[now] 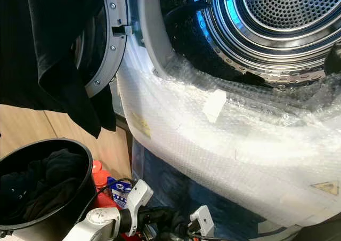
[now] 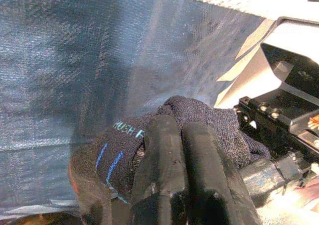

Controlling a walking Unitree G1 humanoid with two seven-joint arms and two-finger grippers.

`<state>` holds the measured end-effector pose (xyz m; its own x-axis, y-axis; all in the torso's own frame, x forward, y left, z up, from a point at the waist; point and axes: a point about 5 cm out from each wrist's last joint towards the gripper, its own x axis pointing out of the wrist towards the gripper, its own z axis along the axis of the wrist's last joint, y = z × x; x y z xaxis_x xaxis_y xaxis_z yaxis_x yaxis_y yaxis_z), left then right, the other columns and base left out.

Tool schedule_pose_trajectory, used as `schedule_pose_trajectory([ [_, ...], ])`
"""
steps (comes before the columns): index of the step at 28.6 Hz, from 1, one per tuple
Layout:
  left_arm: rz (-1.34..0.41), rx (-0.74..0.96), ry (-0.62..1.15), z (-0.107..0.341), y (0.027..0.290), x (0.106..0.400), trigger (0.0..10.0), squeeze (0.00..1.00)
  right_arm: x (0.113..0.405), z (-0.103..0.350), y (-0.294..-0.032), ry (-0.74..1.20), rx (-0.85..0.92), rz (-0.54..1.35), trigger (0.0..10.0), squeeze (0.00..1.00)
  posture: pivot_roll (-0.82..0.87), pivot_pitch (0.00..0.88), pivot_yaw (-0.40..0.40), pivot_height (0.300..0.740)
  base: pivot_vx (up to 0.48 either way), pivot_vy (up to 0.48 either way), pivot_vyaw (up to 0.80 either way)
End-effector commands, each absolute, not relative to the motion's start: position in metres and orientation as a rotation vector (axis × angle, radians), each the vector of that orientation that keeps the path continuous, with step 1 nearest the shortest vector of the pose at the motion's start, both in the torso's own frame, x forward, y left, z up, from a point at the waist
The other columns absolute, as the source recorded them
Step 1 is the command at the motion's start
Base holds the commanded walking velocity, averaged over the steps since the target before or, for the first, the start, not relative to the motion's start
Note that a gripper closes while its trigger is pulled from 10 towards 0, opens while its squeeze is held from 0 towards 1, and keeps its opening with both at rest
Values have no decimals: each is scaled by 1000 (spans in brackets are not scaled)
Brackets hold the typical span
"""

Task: Clothes washing

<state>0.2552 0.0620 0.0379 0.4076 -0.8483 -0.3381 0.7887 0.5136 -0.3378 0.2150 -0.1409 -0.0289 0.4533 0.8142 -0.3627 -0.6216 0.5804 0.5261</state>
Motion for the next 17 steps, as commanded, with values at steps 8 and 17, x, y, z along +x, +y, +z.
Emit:
schedule_pose_trajectory([
  [8, -1044, -127, 521, 35, 61, 252, 0, 0, 221, -21, -133, 579, 368, 947, 0, 0, -17, 9, -59, 740, 0, 0, 0],
  [17, -1049, -129, 524, 35, 60, 253, 0, 0, 222, -20, -131, 568, 381, 953, 0, 0, -18, 8, -59, 740, 0, 0, 0],
])
